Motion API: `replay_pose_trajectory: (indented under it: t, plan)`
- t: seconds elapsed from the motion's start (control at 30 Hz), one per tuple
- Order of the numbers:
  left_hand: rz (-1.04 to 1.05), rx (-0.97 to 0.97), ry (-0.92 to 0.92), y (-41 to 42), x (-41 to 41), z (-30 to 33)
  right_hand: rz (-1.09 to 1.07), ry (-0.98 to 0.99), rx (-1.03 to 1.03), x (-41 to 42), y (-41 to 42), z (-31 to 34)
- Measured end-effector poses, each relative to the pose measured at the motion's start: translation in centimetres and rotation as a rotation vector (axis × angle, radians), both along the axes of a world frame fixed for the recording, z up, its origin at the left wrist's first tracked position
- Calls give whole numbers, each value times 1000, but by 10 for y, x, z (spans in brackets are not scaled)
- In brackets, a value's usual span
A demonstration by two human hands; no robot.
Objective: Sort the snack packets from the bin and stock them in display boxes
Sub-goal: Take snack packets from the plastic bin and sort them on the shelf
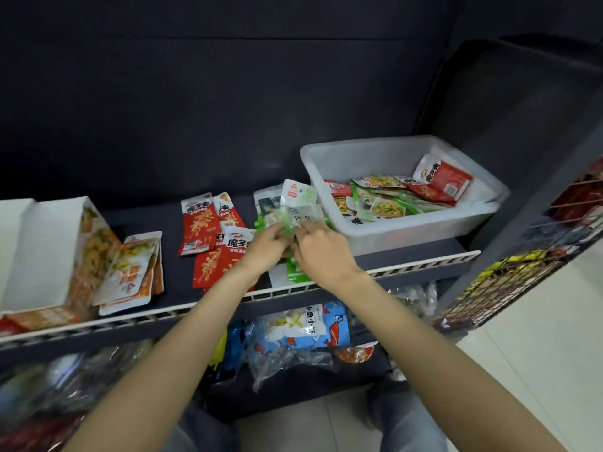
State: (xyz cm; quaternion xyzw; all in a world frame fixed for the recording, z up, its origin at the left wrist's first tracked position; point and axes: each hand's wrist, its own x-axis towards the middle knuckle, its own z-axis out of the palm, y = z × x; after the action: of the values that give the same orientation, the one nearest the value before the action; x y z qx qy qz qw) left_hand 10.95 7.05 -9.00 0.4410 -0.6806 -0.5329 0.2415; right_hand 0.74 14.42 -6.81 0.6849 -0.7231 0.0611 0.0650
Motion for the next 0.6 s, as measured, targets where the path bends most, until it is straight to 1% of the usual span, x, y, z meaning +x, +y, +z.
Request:
replay_pose_trajectory:
  t: [0.07,0.13,0.17,0.23,0.33,0.4,0.47,0.53,0.6]
  plan:
    - [-12,-191,-176,-1,2,0,-20,-15,67,-1,3,-16]
    - [5,-409,-313,-5,7,1,0,-47,55,-5,6,-28]
    - [9,-497,-330,-7,9,2,12,-73,37,-7,7,-32]
    - [-41,-584,-316,-14,10,2,23,-133,11,-10,8,-37]
    - [-192,-556,-340,-22,1,-2,38,-173,-11,-11,15,-37]
    - [-263,-510,-437,-27,-6,-6,74,-194,-44,-11,21,-32]
    - [-326,-459,-536,-31,-9,-10,110,-197,-120,-14,27,-19]
    - [-338,-451,-559,-32,-8,-9,145,-192,-218,-21,32,-1]
    - [-255,-501,-496,-30,-6,-1,143,-223,-326,-34,36,18]
